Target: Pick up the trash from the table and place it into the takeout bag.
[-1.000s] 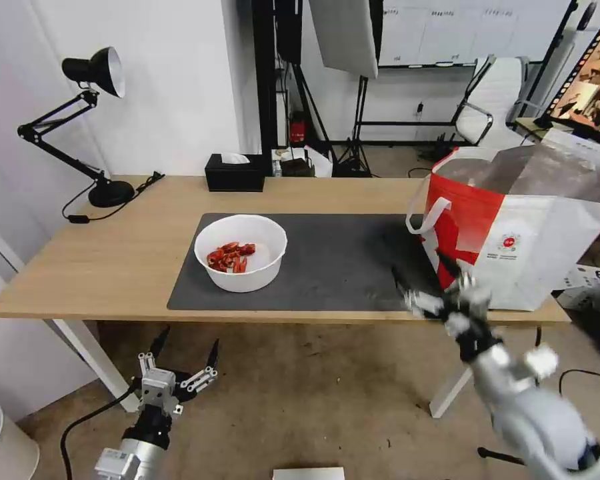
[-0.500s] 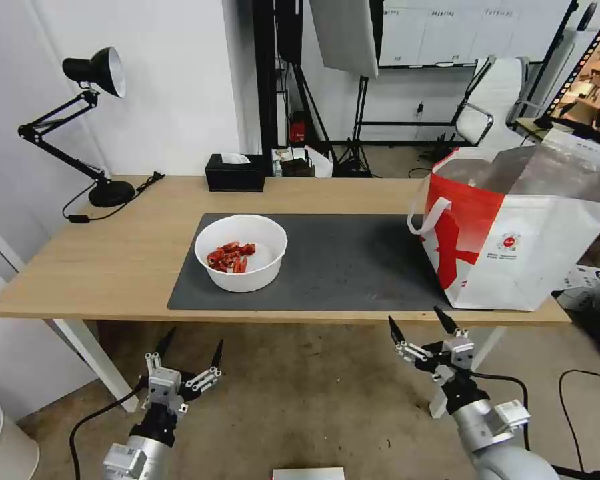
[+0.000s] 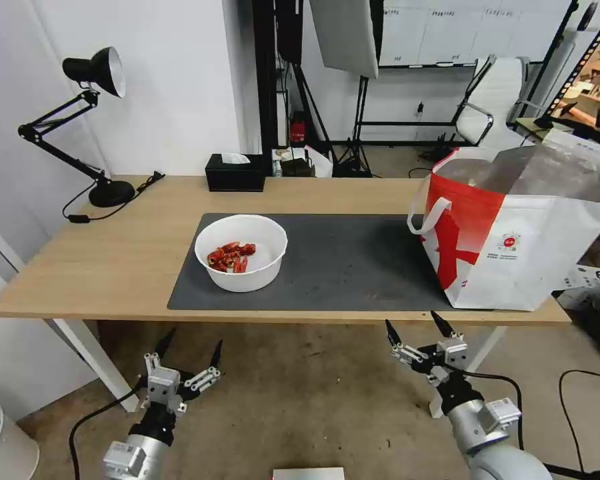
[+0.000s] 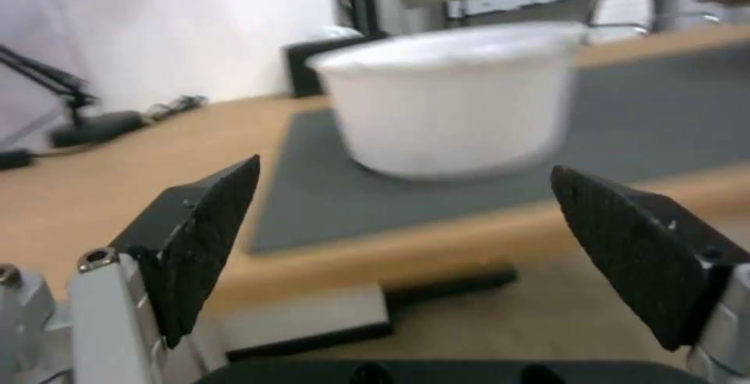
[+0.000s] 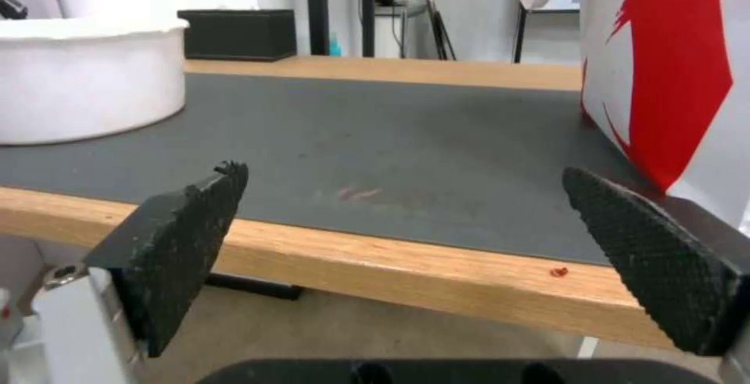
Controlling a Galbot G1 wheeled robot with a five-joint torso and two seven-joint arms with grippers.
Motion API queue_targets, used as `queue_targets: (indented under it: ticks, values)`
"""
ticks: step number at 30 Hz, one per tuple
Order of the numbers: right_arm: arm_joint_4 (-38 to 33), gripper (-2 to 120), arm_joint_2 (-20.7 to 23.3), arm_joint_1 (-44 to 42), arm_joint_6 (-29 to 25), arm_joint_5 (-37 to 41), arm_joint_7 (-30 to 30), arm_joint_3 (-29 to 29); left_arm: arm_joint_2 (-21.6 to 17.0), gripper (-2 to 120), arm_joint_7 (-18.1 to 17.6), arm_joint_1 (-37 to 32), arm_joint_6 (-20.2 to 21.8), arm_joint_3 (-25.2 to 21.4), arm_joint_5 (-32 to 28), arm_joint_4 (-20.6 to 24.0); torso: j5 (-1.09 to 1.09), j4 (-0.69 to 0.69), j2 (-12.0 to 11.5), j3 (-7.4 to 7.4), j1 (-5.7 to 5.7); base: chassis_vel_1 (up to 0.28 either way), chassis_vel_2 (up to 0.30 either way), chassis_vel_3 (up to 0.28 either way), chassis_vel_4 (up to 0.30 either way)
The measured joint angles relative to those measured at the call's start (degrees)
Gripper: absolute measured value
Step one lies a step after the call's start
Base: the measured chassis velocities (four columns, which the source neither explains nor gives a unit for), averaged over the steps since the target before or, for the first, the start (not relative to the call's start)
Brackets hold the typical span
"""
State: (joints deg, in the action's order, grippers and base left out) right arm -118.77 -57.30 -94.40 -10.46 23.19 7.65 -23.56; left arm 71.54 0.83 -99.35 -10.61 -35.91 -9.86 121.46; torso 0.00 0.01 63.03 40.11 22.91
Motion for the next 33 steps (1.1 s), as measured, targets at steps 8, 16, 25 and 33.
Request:
queue_targets:
  ticks: [8, 16, 25, 33]
  values:
    - [0.0, 100, 0.0, 0.1, 0.0, 0.1, 0.0, 0.0, -19.8, 100, -5.1, 12.9, 21.3, -3.7, -38.8, 5.8, 0.0, 0.0, 0.0, 0.01, 0.01, 0.0, 0.0, 0.0, 0.0]
    - [0.0, 100, 0.1, 0.1, 0.0, 0.1, 0.0, 0.0, -35.5, 100, -8.3, 33.9, 39.9, 2.9, -69.4, -3.9, -0.01, -0.02, 0.0, 0.01, 0.01, 0.0, 0.0, 0.0, 0.0]
    - [0.0, 100, 0.1, 0.1, 0.0, 0.2, 0.0, 0.0, -39.0, 100, -12.0, 53.3, 50.3, 18.4, -76.8, -16.3, -0.01, 0.0, 0.0, 0.01, 0.01, 0.0, 0.0, 0.0, 0.0]
    - [0.0, 100, 0.1, 0.1, 0.0, 0.2, 0.0, 0.0, -33.7, 100, -16.6, 66.2, 52.5, 31.0, -76.7, -26.1, 0.01, -0.01, 0.0, 0.01, 0.01, 0.0, 0.0, 0.0, 0.0]
